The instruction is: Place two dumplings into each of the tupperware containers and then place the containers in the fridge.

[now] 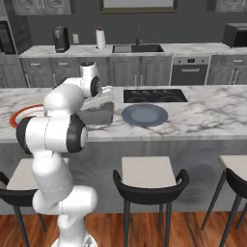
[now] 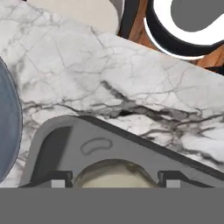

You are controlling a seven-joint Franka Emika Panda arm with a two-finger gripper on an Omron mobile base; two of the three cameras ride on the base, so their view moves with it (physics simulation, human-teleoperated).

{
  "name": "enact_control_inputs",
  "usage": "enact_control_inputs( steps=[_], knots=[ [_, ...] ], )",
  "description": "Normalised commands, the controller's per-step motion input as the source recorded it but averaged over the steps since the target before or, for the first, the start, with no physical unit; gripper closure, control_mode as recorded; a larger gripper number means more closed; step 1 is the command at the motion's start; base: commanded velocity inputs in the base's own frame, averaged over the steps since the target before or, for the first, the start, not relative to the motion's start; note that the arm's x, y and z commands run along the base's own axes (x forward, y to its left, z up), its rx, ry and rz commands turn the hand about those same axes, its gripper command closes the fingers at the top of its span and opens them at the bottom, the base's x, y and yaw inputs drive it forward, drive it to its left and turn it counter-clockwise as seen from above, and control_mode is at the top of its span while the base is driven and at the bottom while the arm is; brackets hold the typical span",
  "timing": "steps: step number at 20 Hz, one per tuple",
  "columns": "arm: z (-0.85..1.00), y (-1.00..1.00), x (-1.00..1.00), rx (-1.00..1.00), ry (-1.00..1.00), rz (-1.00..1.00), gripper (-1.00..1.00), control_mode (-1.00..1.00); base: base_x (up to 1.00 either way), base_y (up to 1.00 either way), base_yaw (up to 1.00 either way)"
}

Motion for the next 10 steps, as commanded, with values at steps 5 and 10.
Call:
enact_control_inputs(
  steps=[5,10],
  knots=[
    [-0.35,0.00,0.55,-0.02,0.08,0.00,1.00,-1.00,0.00,0.00,0.00],
    [-0.37,0.00,0.43,0.00,0.01,0.00,1.00,-1.00,0.00,0.00,0.00]
  ],
)
